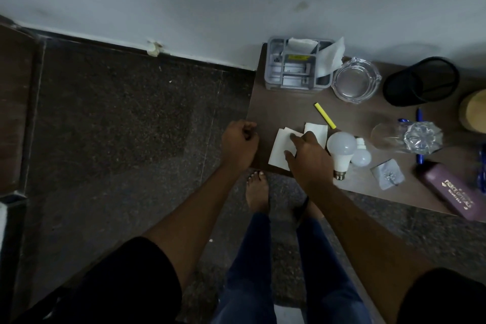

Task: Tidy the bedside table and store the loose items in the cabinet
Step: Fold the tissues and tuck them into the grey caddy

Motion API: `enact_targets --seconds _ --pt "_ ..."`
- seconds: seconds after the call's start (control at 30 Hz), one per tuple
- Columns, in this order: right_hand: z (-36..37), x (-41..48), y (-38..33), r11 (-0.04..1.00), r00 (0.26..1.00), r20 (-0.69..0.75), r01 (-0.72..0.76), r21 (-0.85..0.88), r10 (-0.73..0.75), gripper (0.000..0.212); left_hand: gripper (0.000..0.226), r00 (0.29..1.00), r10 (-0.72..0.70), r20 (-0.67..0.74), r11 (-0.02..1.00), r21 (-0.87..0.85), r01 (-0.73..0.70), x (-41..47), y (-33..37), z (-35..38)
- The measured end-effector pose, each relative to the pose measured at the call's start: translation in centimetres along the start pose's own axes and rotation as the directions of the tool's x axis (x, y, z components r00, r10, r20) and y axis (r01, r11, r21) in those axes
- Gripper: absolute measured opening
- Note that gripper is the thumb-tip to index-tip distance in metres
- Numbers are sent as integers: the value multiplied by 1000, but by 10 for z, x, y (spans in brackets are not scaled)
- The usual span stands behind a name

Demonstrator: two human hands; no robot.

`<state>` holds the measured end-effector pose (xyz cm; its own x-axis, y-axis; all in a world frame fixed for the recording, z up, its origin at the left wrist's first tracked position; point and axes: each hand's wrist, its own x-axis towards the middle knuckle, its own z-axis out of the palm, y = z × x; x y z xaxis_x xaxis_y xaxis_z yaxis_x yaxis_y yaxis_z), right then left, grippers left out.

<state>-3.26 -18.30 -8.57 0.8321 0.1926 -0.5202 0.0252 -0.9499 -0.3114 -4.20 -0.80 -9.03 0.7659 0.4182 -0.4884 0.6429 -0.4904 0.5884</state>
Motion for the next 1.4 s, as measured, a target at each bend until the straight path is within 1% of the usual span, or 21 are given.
enact_targets --seconds 0.27,0.37,0.53,0.8,0.93,1.1,1.17,1.3,1.4 --pt "7 15 -15 999 999 18 47 -5 -47 49 24 999 -36 -1 999 -25 36 13 -7 -6" --pt "7 23 -25 998 998 16 68 6 -68 50 24 997 -72 26 994 -78 74 17 -9 -10" --pt "8 36 -43 991 991 13 135 15 -135 50 23 972 -184 144 948 -235 214 25 -11 -17" --pt "13 48 -62 983 983 27 183 21 -183 50 33 917 -271 294 880 -310 360 43 -14 -27" --pt "14 51 -68 975 975 59 212 62 -215 51 35 912 -282 299 878 -302 371 46 -15 -30" --pt "12 51 -67 961 968 26 243 133 -248 49 33 916 -285 283 884 -291 365 46 -16 -30" --pt "9 50 -64 955 975 -10 221 200 -224 46 33 919 -281 278 885 -295 360 45 -16 -31" --pt "1 45 -59 929 986 -113 156 336 -125 34 33 919 -270 289 871 -334 361 42 -15 -36" --pt "-3 43 -54 905 994 -107 76 418 -34 35 32 915 -267 302 861 -353 367 39 -12 -39"
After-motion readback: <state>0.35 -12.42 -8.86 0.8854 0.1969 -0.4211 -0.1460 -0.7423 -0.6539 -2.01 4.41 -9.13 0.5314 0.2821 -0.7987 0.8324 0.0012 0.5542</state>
